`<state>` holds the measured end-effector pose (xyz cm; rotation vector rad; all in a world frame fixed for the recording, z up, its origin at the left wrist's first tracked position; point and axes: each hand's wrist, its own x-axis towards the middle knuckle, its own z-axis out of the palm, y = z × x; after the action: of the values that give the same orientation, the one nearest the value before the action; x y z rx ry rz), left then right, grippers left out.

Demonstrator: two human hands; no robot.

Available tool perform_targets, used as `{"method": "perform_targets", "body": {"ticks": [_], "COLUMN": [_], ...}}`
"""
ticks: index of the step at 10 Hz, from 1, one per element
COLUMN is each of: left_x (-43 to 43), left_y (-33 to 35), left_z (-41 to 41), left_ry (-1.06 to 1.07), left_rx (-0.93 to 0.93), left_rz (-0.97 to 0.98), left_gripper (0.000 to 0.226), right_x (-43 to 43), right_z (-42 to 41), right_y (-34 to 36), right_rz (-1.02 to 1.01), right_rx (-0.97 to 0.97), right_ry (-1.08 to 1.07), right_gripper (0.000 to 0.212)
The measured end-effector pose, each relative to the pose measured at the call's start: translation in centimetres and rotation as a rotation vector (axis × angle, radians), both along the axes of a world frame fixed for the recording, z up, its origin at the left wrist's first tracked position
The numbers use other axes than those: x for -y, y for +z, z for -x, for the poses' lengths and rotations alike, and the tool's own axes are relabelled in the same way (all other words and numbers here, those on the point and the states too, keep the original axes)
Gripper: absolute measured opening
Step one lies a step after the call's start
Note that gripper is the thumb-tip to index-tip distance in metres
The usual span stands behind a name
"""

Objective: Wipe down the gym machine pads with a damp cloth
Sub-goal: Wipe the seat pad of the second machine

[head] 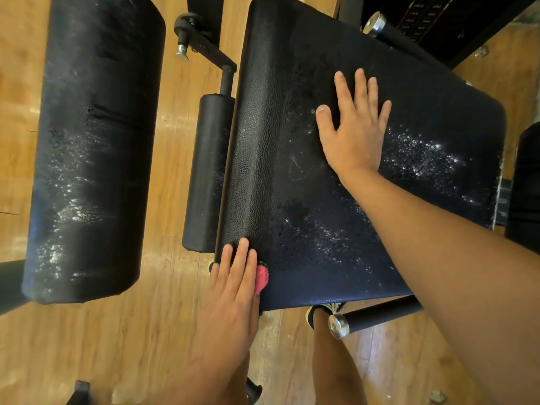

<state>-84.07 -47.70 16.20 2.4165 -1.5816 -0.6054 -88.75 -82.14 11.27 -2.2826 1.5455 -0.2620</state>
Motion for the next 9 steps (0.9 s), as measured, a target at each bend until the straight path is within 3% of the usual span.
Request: {"method": "perform_targets", "body": {"ticks": [2, 4, 5, 9], "left_x": [0.4, 3.9, 7.6, 29.2], "left_y": [0.3, 1.2, 1.3, 0.6], "left_z": [0.0, -1.0, -2.5, -10.7], "left_ry": [-0.015, 0.071, 0.030, 0.208], "left_rx": [-0.003, -0.141, -0.124, -0.130], "left_rz": [-0.015, 0.061, 0.105, 0.212], "left_gripper": [0.062, 0.055, 0.055, 0.052], "right_x": [-0.2, -0.3, -0.2, -0.4], "right_z": [0.1, 0.2, 0.2, 0.2], "right_y": [0.2, 0.2, 0.2, -0.1], "right_rz": [-0.015, -0.019, -0.019, -0.003], "right_rx": [0.018, 0.009, 0.014, -0.014], "right_ry": [0.002, 0.005, 0.006, 0.015], "right_gripper": [0.065, 0.065, 0.064, 0.064]}}
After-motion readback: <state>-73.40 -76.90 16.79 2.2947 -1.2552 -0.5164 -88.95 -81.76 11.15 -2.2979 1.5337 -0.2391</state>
